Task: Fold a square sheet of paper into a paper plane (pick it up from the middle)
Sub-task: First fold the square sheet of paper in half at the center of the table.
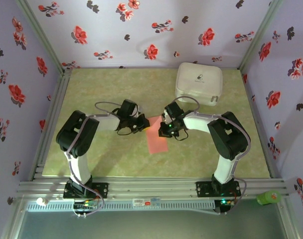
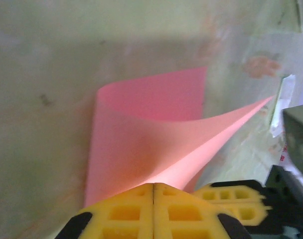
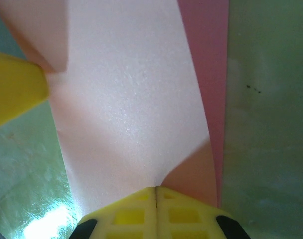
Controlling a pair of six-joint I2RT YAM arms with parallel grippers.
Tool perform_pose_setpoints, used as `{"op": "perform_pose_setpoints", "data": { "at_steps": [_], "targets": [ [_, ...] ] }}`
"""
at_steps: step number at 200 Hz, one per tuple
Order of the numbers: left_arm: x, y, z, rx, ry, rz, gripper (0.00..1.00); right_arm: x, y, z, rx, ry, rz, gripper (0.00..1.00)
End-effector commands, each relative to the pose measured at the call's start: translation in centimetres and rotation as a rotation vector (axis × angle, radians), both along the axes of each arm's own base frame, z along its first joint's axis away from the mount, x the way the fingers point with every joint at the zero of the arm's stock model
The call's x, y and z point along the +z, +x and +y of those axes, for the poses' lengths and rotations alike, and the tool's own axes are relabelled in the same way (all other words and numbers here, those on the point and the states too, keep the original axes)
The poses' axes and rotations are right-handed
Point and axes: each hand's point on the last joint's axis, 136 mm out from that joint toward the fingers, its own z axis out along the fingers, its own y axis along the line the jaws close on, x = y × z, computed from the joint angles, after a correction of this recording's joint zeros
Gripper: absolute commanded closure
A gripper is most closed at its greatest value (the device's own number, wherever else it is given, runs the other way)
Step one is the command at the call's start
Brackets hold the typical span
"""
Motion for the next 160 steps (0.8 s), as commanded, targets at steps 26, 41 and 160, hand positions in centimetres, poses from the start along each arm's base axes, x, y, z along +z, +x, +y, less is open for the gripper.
{"op": "perform_pose_setpoints", "data": {
  "at_steps": [26, 41, 160],
  "targets": [
    [0.1, 1.0, -0.2, -0.039, -0.004, 0.009, 0.92, -3.8, -2.4, -4.4, -0.032, -0.215, 0.102, 1.0],
    [-0.8, 0.9, 0.1, -0.042, 0.009, 0.022, 0.92, -3.8, -2.5, -4.4, -0.031, -0.215, 0.103, 1.0],
    [-4.0, 3.7, 3.2, 0.079, 0.148, 0.047, 0.93, -4.0, -2.7, -4.6, -0.032, -0.219, 0.107, 1.0]
  ]
}}
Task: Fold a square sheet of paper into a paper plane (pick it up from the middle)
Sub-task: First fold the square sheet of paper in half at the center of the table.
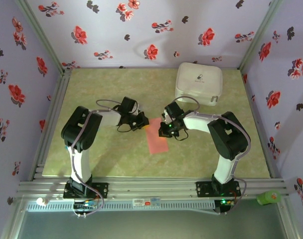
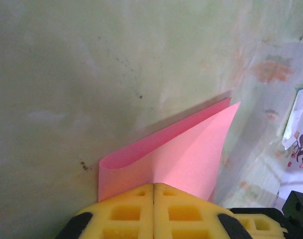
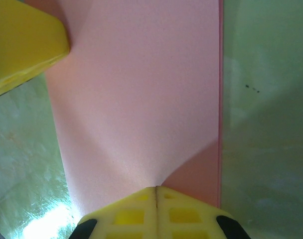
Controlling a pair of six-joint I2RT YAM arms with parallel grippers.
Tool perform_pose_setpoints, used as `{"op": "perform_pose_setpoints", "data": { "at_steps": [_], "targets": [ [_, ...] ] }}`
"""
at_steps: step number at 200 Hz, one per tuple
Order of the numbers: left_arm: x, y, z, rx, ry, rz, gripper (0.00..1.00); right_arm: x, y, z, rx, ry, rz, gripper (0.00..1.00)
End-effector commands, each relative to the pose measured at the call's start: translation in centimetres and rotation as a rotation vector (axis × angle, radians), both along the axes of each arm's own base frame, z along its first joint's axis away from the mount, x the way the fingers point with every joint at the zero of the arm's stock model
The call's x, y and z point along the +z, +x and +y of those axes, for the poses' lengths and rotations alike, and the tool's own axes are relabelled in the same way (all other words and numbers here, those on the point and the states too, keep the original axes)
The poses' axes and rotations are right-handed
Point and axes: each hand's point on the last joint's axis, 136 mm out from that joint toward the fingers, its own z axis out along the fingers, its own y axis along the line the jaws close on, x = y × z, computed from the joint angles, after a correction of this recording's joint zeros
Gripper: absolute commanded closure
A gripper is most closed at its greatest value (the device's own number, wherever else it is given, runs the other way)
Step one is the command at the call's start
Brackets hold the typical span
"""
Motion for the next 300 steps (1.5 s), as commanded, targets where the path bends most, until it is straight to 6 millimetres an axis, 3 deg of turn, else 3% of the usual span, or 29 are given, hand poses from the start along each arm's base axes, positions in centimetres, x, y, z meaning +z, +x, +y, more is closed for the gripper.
{"op": "perform_pose_setpoints", "data": {
  "at_steps": [1, 114, 203, 229, 260, 283, 300],
  "targets": [
    [-1.9, 1.8, 2.5, 0.075, 0.114, 0.005, 0.93, -4.0, -2.7, -4.6, -0.031, -0.218, 0.107, 1.0],
    [-2.6, 4.0, 4.5, 0.212, 0.177, 0.012, 0.94, -3.9, -2.9, -4.8, -0.022, -0.227, 0.105, 1.0],
    [-1.4, 5.4, 4.3, 0.222, 0.179, -0.013, 0.93, -3.7, -2.8, -4.8, -0.021, -0.223, 0.1, 1.0],
    [0.6, 5.6, 3.5, 0.203, 0.128, -0.047, 0.92, -3.7, -2.8, -4.8, -0.022, -0.22, 0.099, 1.0],
    [4.8, 5.3, 3.7, 0.186, 0.104, -0.119, 0.86, -3.7, -2.7, -4.7, -0.028, -0.216, 0.098, 1.0],
    [7.3, 4.2, 3.5, 0.179, 0.074, -0.164, 0.81, -3.7, -2.7, -4.7, -0.033, -0.215, 0.097, 1.0],
    [8.0, 2.5, 2.3, 0.142, 0.054, -0.17, 0.81, -3.7, -2.6, -4.6, -0.035, -0.213, 0.097, 1.0]
  ]
}}
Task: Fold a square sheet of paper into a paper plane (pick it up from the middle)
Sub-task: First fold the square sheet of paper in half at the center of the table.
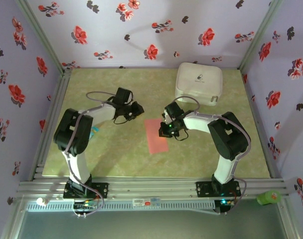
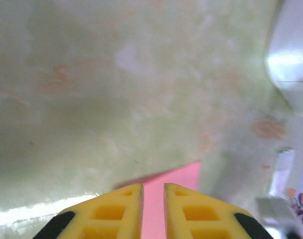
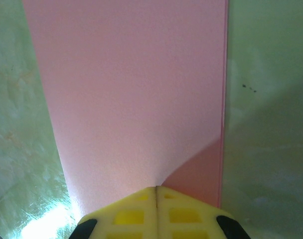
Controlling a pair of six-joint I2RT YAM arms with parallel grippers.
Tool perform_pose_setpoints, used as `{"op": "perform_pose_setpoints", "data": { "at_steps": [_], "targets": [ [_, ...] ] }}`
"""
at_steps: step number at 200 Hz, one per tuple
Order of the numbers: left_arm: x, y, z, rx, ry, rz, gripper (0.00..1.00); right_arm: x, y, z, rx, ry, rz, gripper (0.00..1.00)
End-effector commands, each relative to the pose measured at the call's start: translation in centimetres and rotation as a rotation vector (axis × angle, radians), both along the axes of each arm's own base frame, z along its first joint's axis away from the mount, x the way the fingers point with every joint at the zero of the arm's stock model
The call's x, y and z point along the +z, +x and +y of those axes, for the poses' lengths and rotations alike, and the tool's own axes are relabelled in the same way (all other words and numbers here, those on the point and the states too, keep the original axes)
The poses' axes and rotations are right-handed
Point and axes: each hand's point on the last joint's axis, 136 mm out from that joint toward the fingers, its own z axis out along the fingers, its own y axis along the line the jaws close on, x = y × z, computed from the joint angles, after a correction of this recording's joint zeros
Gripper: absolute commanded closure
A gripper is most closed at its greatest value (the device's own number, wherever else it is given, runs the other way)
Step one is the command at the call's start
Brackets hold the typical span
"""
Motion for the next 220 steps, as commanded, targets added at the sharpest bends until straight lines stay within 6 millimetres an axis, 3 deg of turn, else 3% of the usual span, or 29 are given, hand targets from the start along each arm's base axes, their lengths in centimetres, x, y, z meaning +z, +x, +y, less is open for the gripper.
{"op": "perform_pose_setpoints", "data": {
  "at_steps": [1, 28, 73, 127, 166, 220],
  "targets": [
    [2.2, -1.9, -0.8, -0.046, -0.01, -0.048, 0.81, -3.7, -2.6, -4.5, -0.035, -0.207, 0.103, 1.0],
    [1.7, -5.8, -3.6, -0.14, -0.067, 0.0, 0.84, -3.7, -2.6, -4.5, -0.038, -0.209, 0.102, 1.0],
    [-0.9, -12.8, -6.7, -0.252, -0.089, 0.09, 0.87, -3.6, -2.6, -4.8, -0.046, -0.216, 0.094, 1.0],
    [-3.7, -15.9, -6.6, -0.233, -0.167, 0.139, 0.87, -3.5, -2.6, -4.8, -0.048, -0.215, 0.095, 1.0],
    [-5.6, -18.5, -5.9, -0.269, -0.124, 0.196, 0.87, -3.5, -2.6, -4.8, -0.049, -0.218, 0.095, 1.0],
    [-7.0, -22.2, -3.4, -0.341, 0.037, 0.242, 0.88, -3.6, -2.6, -4.8, -0.051, -0.22, 0.095, 1.0]
  ]
}}
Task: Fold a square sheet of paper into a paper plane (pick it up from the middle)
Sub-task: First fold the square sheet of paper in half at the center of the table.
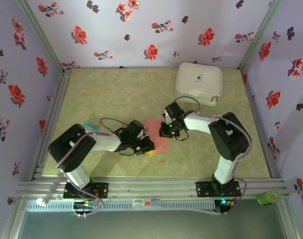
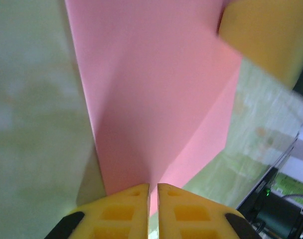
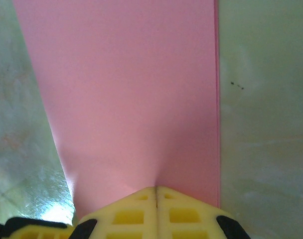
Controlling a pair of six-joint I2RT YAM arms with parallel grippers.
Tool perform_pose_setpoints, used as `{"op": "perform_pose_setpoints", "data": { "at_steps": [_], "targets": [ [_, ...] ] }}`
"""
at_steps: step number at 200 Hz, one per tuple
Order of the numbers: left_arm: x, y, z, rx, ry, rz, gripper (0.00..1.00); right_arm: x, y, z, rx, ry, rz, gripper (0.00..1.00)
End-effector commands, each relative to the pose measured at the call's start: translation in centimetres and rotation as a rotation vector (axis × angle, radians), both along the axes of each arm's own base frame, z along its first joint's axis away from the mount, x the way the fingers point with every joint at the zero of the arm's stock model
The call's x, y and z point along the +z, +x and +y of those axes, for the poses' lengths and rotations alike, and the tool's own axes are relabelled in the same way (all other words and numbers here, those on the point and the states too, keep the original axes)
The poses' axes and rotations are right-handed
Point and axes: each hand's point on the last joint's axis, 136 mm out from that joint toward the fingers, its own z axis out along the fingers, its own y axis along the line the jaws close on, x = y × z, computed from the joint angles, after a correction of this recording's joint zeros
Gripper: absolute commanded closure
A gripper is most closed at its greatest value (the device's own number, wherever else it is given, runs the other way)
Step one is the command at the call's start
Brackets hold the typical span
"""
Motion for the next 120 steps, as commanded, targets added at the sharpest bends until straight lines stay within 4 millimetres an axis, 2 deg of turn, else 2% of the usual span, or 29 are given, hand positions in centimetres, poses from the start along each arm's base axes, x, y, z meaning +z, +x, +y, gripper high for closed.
{"op": "perform_pose_setpoints", "data": {
  "at_steps": [1, 27, 49, 85, 105, 120],
  "targets": [
    [-1.1, -2.2, 2.1, -0.049, 0.101, 0.02, 0.88, -3.6, -2.6, -4.5, -0.046, -0.208, 0.105, 1.0],
    [-0.7, -2.6, 2.6, -0.061, 0.111, 0.006, 0.88, -3.5, -2.6, -4.4, -0.043, -0.205, 0.102, 1.0],
    [1.9, -1.3, 2.0, -0.044, 0.066, -0.071, 0.88, -3.0, -2.2, -3.7, -0.028, -0.173, 0.091, 1.0],
    [6.5, 4.1, 2.8, 0.105, -0.008, -0.211, 0.86, 0.5, -0.3, -0.9, -0.005, -0.045, 0.025, 0.98],
    [7.8, 7.7, 3.9, 0.203, -0.052, -0.236, 0.86, 3.2, 0.7, -0.2, -0.018, 0.001, -0.035, 0.88],
    [8.6, 10.3, 3.9, 0.238, -0.094, -0.24, 0.85, 4.8, 1.2, -0.7, -0.085, 0.026, -0.048, 0.77]
  ]
}}
